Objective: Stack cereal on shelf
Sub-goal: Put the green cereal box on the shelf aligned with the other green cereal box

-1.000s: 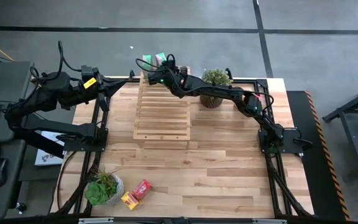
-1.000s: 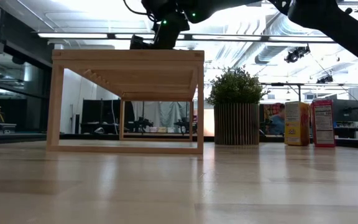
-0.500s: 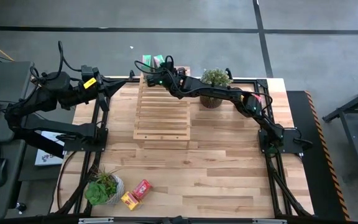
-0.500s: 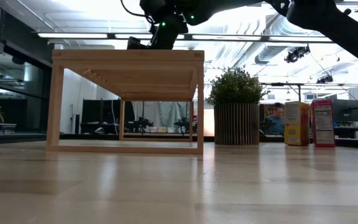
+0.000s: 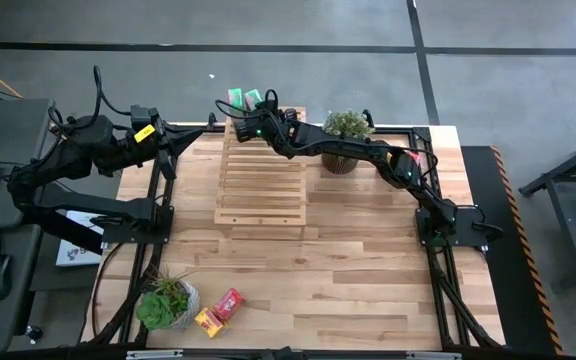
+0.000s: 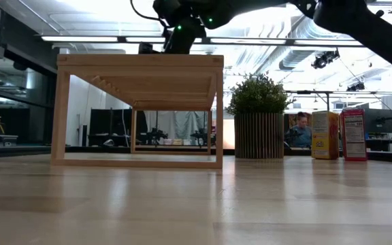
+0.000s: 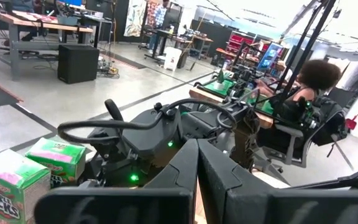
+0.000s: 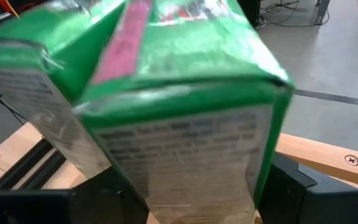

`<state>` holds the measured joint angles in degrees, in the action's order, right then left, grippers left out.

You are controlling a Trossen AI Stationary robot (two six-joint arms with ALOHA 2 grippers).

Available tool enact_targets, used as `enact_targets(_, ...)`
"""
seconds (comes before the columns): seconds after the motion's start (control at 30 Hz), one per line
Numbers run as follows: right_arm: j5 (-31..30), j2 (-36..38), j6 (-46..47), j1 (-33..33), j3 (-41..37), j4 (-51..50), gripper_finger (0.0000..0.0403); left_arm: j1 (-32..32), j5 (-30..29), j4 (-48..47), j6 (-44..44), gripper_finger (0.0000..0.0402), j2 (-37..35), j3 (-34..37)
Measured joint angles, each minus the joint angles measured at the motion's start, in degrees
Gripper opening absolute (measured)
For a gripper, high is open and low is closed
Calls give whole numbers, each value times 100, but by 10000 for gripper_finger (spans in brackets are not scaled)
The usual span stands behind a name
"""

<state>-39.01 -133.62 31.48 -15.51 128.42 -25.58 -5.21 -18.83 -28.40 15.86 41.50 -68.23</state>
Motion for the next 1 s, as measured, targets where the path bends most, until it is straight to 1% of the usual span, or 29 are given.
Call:
enact_targets(0.17, 0, -3, 0, 0, -2, 1, 242, 1, 0, 0, 0, 0, 0, 0)
enact_targets(0.37, 1, -3, -121, 15, -2, -39, 245, 0, 0, -2, 0, 0, 0, 0)
enact_targets(0.5, 109, -3, -176, 17, 0, -43, 245, 2, 0, -2, 0, 0, 2, 0)
enact_targets(0.6, 208, -3, -187, 17, 173, -303, 245, 0, 0, -2, 0, 0, 0, 0)
enact_targets(0.83, 215, 2, -195, 17, 641, -903, 245, 1, 0, -2, 0, 0, 1, 0)
enact_targets(0.9, 225, 10, -199, 28, 662, -980, 245, 1, 0, -2, 0, 0, 0, 0)
enact_targets(1.0, 422, 39, -192, 39, 652, -1153, 245, 2, 0, -2, 0, 0, 0, 0)
